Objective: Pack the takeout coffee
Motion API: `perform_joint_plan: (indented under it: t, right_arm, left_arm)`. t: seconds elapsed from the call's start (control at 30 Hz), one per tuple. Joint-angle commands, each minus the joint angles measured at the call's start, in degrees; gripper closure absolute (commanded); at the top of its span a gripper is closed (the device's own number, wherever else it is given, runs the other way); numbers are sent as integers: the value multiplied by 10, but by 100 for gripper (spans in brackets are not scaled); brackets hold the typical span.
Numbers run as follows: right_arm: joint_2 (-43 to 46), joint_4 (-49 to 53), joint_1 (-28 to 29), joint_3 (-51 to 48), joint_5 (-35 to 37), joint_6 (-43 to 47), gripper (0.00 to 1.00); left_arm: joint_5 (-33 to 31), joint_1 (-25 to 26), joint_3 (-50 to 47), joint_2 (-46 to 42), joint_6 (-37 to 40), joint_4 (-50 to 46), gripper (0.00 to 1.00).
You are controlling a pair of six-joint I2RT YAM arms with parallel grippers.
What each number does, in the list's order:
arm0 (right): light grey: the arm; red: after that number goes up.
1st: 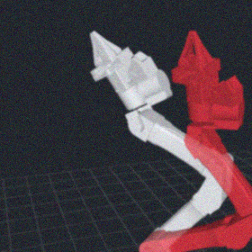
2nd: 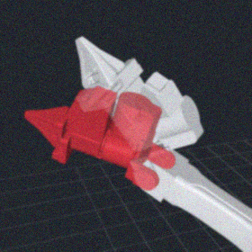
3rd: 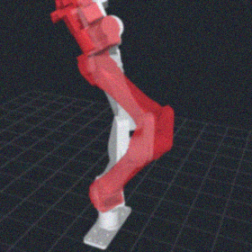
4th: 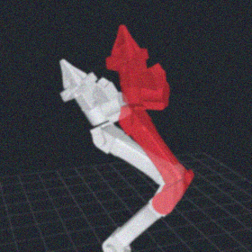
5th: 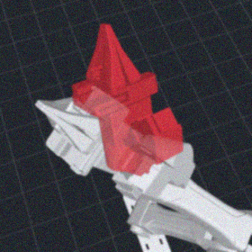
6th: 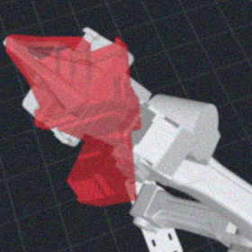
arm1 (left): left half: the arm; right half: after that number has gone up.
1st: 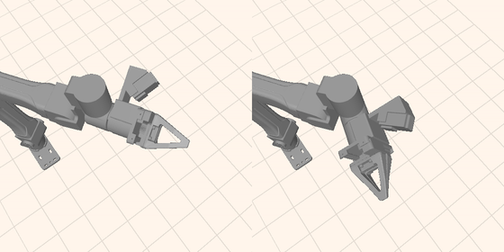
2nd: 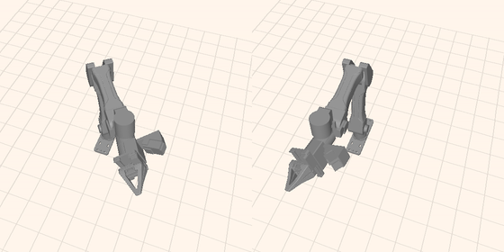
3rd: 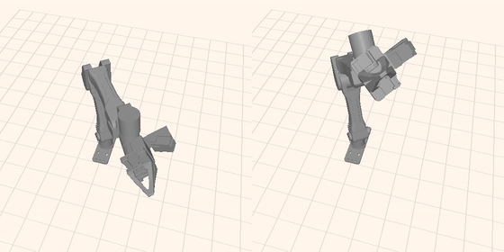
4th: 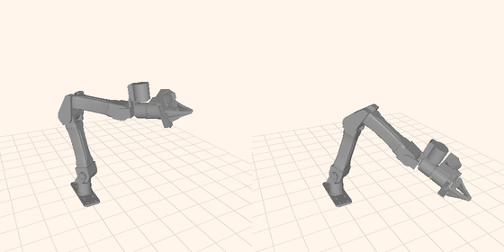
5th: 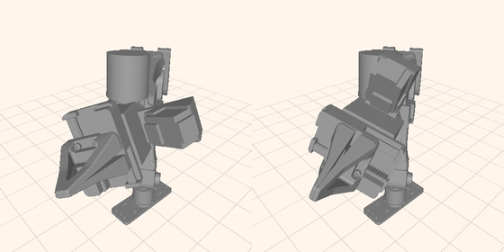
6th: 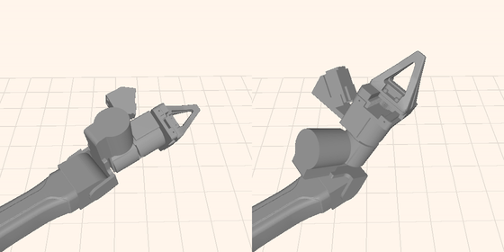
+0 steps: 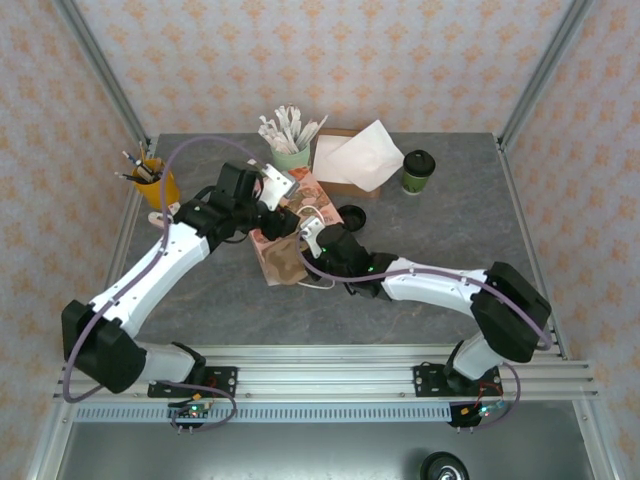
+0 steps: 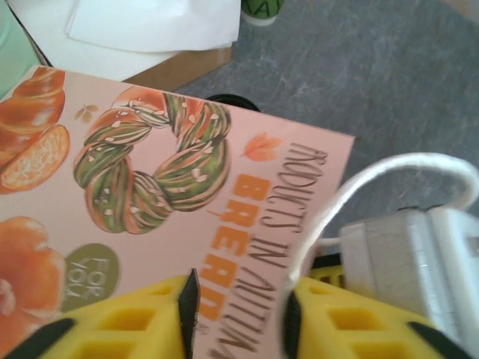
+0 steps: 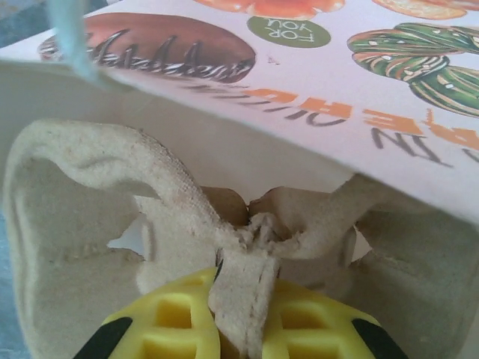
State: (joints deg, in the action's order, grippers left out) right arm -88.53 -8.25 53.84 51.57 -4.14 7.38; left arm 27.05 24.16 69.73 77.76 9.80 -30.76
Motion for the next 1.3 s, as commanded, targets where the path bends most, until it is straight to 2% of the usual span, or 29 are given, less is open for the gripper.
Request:
perform_joint_plan:
  t: [0.0, 0.07, 0.17, 0.23, 0.3, 0.37, 0.5, 0.6, 0.8, 0.97, 1.1, 1.17, 1.27]
  right_arm:
    - [-3, -108, -6, -7, 26, 11, 100]
    - [-7, -113, -11, -6, 23, 14, 100]
    - [-3, -111, -13, -6, 16, 15, 100]
    - [5, -116, -13, -14, 14, 11, 100]
    - [19, -136, -13, -36, 9, 6, 100]
    - [38, -165, -13, -68, 13, 2, 100]
    - [60, -192, -14, -97, 11, 11, 100]
    - [61, -190, -14, -90, 5, 20, 100]
    - [61, -190, -15, -65, 7, 27, 100]
    - [99, -66, -15, -7, 8, -4, 100]
    - [173, 62, -15, 10, 7, -16, 100]
    - [213, 139, -16, 21, 12, -25, 100]
    - [249, 269, -15, 56, 2, -40, 100]
  left_arm:
    - [11, 18, 13, 22, 11, 40, 46]
    - [10, 21, 11, 34, 8, 72, 45]
    - [60, 24, 17, 45, 2, 107, 45]
    - [57, 30, 22, 48, 2, 109, 50]
    - [36, 31, 21, 46, -9, 111, 67]
    - [-3, 31, 11, 35, -30, 126, 99]
    - [-69, 30, 6, -4, -98, 140, 100]
    - [-74, 38, 7, -43, -185, 156, 100]
    - [-101, 104, 15, -99, -313, 160, 100]
    - [-98, 122, 1, -117, -390, 171, 100]
    - [-83, 122, 8, -113, -421, 139, 100]
    - [-56, 122, 12, -107, -435, 131, 100]
    - [6, 130, 3, -101, -476, 169, 100]
